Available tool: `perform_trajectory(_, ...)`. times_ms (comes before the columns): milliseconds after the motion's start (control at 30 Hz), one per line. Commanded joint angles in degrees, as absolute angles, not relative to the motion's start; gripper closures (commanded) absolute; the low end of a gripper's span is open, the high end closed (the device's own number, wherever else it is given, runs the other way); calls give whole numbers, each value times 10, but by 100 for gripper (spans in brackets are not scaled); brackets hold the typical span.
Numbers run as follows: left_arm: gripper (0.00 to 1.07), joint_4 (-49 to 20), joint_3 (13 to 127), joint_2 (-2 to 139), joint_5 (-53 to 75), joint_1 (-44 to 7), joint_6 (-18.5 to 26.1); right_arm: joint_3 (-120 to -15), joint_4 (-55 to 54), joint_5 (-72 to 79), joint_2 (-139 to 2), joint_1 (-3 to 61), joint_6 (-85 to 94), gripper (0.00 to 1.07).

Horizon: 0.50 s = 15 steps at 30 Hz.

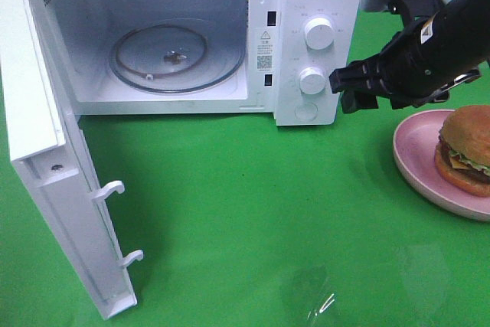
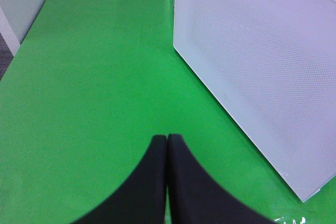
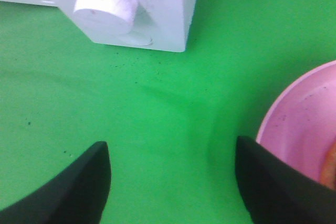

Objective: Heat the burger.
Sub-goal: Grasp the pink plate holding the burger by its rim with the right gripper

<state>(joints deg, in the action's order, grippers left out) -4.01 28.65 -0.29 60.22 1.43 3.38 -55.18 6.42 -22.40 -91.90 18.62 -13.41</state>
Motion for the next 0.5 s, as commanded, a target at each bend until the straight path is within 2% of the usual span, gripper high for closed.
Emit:
perform_trajectory(33, 106, -42, 285, -15, 595, 12, 35, -567, 73, -257, -937, 144, -126, 42)
perform_trajectory(167, 106, -42, 285, -15, 595, 12, 35, -582, 70, -282, -977, 115, -126, 42)
perform_trajectory(500, 106, -42, 285, -15, 595, 12, 35, -612, 73, -284, -1062, 111, -105, 42)
